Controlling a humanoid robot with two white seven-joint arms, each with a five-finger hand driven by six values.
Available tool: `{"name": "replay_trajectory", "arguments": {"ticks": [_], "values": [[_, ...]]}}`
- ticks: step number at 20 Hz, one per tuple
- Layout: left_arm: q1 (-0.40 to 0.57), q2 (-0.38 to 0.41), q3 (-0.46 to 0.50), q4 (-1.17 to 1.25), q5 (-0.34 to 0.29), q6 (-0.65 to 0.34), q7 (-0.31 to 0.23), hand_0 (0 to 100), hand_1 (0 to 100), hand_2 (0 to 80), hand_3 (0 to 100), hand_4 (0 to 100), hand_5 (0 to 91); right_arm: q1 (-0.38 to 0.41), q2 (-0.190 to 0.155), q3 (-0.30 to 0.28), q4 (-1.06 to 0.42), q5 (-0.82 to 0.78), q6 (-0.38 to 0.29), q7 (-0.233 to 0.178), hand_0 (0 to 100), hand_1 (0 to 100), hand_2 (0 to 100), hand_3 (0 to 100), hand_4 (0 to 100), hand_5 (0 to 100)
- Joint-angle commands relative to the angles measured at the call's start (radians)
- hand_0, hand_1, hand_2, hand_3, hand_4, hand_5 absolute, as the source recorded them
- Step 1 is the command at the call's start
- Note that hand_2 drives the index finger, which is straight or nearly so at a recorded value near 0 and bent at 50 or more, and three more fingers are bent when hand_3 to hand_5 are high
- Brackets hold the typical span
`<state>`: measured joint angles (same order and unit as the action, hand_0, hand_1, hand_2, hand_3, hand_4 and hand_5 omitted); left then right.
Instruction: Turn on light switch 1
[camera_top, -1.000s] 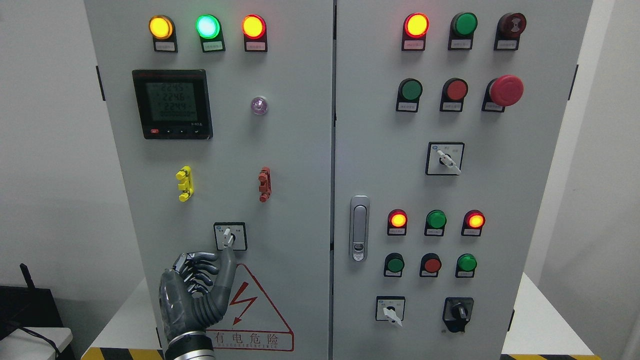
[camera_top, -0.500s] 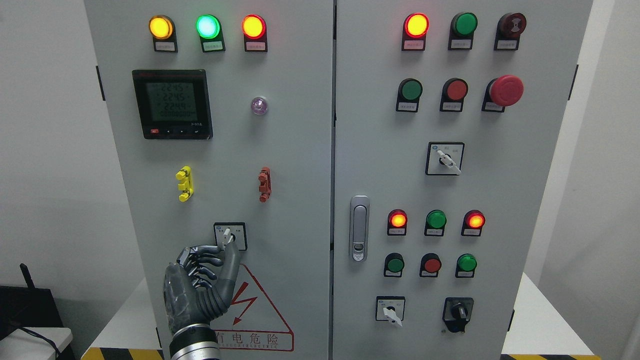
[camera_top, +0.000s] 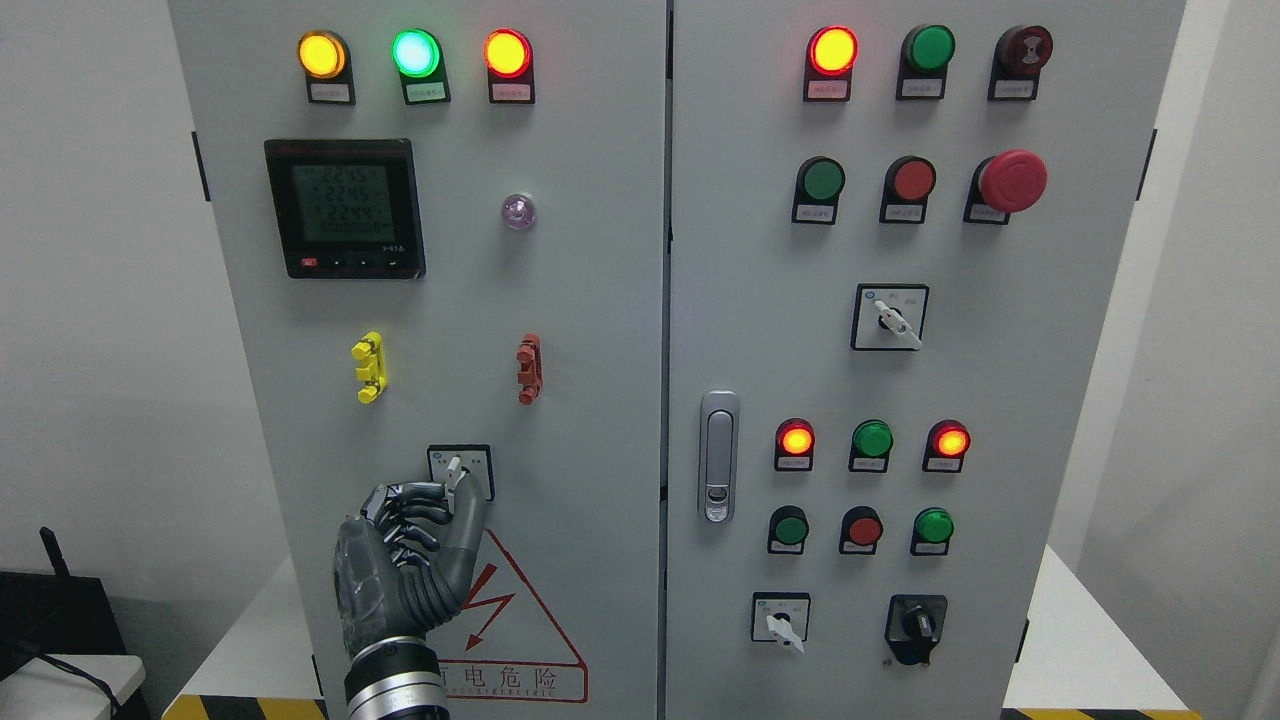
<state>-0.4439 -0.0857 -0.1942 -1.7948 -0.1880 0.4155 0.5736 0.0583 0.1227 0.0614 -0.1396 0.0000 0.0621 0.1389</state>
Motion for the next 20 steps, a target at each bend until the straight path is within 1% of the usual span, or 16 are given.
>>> {"name": "replay_trajectory", "arguments": {"ticks": [1, 20], "values": [[-0.006, -0.002, -0.004, 0.0, 0.001, 0.02, -0.003, 22, 55, 51.5, 71, 82, 81.5, 0.0, 0.0, 0.0, 0.0, -0.017, -0.001, -0.001, 12, 39, 0, 0, 0, 0], [-0.016, -0.002, -0.004, -0.006, -0.001, 0.048, -0.005, 24, 47, 52.9, 73, 83, 81.5, 0.0, 0.0, 0.0, 0.0, -0.017, 0.001, -0.001, 12, 39, 0, 0, 0, 0]]}}
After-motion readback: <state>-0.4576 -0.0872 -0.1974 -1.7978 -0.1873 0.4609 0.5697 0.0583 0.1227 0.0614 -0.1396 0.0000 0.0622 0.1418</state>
